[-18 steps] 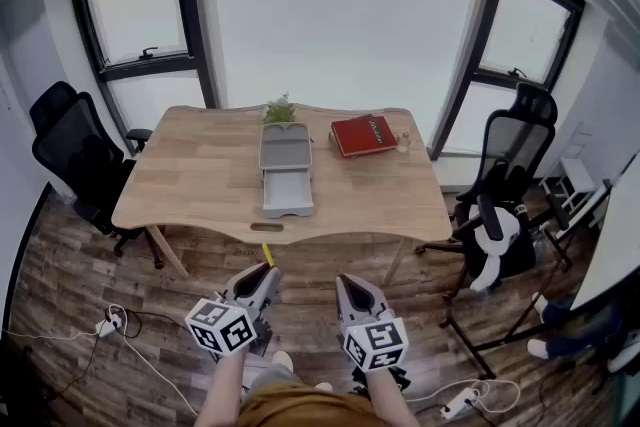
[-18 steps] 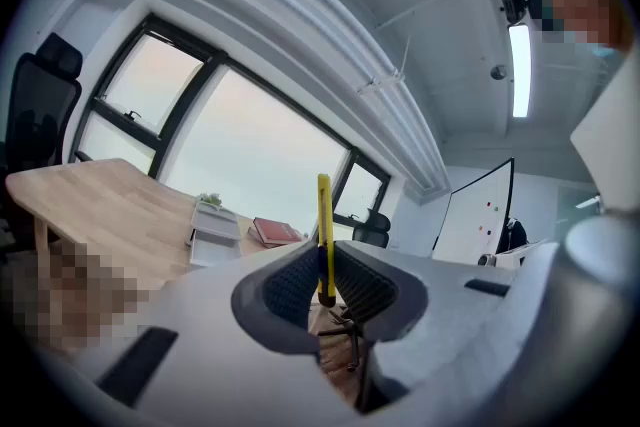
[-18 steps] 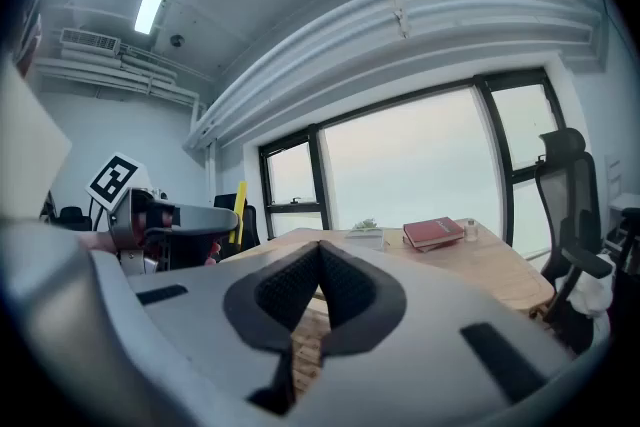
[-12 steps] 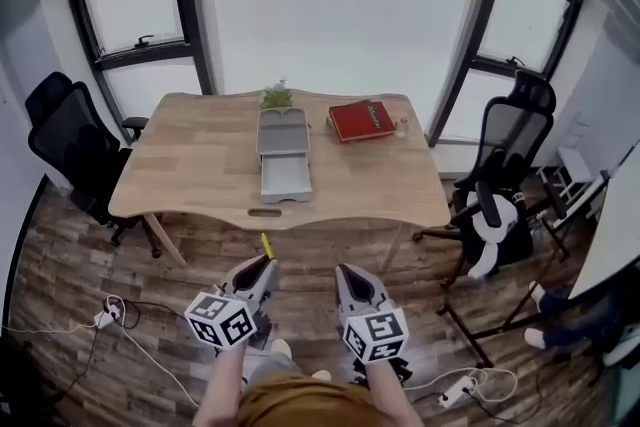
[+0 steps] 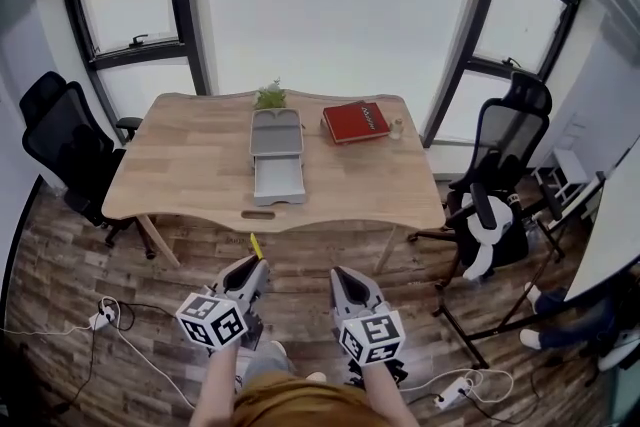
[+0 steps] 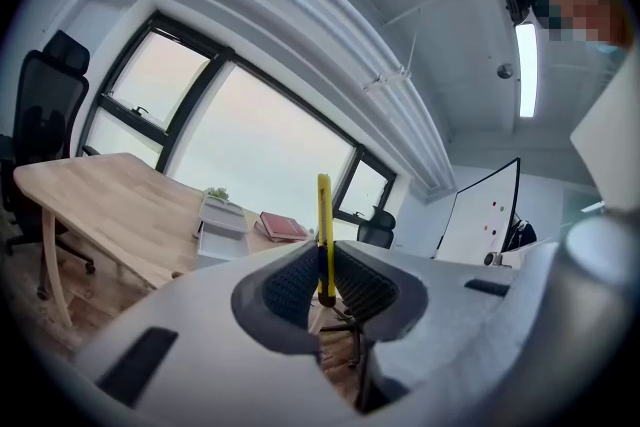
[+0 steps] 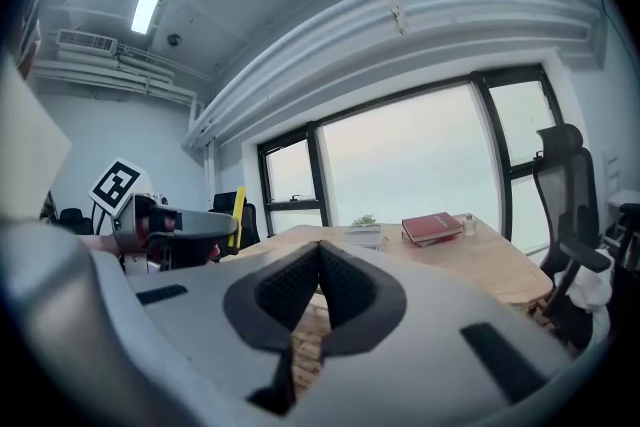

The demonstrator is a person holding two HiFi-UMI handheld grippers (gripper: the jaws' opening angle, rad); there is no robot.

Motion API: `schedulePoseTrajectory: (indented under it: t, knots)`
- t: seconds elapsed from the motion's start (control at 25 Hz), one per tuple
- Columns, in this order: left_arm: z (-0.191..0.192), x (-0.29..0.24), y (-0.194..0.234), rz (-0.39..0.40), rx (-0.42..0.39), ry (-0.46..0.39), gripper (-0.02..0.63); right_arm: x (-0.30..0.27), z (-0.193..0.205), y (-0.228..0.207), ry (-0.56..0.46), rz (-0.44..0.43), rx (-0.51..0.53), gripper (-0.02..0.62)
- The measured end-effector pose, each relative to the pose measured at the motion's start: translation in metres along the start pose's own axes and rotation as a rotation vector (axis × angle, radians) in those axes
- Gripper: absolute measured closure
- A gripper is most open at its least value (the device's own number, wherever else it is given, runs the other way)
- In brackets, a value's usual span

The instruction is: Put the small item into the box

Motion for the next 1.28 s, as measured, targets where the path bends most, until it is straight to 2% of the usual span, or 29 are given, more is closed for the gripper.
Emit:
schedulePoseTrajectory:
  t: [0.16,0.36,0.6,0.92,1.08,1.28]
  knots:
    - [0.008,-0.007,0.01,-0.016,0.013,0.017,0.554,-0.009,0.002,-0.01,0.004,-0.008,-0.026,0.591]
    - [0.007,-0.038,0.046,-0.019,0.043,0.036,0.554,-0.052,0.007,-0.024,0.039,-0.014,-0.034,0.592]
    - [-0.043,-0.096,0.106,-0.011,0.046,0.052,0.554,-0.13,-0.025,-0.058,0.067,0.007,-0.036,0.591]
    - [-0.112,-0.169,0.184,0.039,0.03,0.08,0.554,-0.236,-0.076,-0.09,0.063,0.047,-0.032,0.591]
    - [-0.125,-0.199,0.215,0.063,0.048,0.108,0.554,-0.259,-0.09,-0.112,0.04,0.116,-0.049,0.591]
    - [-0.128,-0.216,0.222,0.086,0.041,0.134,0.554,-0.259,-0.094,-0.132,0.03,0.169,-0.096,0.591]
Point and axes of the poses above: the fingertips, and each gripper's own axes: x backward along the fingers, y to its left, z out of its underside, the point moved 2 cm from there along x, backward along the fingers, and after that the axes turned 13 degrees about y, right-handed, at the moved point
